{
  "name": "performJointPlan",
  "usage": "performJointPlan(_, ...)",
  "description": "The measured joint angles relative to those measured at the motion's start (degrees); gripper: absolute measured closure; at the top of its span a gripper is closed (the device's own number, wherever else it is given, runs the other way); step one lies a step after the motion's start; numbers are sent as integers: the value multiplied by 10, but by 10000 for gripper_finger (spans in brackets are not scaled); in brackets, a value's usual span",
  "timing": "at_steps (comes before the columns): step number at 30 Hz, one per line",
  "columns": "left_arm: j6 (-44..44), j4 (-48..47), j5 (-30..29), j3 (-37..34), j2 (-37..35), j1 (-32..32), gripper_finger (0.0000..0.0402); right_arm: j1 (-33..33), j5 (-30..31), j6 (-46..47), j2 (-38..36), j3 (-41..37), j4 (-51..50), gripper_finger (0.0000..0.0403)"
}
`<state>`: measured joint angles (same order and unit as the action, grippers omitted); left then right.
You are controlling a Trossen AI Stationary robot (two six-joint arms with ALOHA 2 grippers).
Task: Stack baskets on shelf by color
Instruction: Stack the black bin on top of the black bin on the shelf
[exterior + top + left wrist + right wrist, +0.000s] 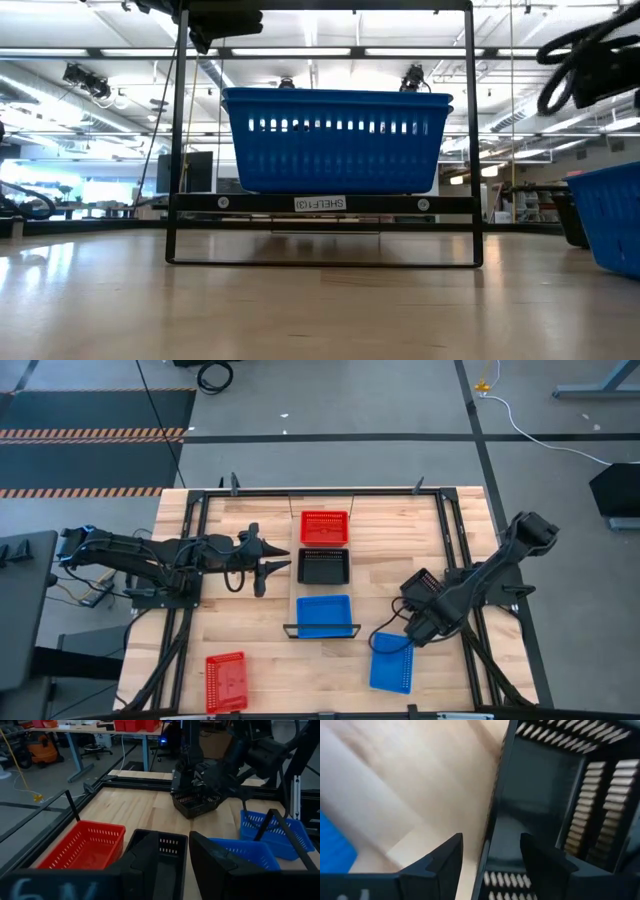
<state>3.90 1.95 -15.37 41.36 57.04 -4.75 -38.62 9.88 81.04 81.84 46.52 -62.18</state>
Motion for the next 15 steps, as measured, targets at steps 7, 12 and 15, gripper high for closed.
performJointPlan(7, -1, 0, 0, 0, 0, 0, 285, 12, 18, -13, 47, 0, -2, 248)
performJointPlan(12, -3, 6, 0, 0, 0, 0, 285, 18, 1, -26, 61, 0, 10, 325)
performJointPlan(15, -9, 6, 0, 0, 0, 0, 285, 17, -1, -25, 59, 0, 16, 377)
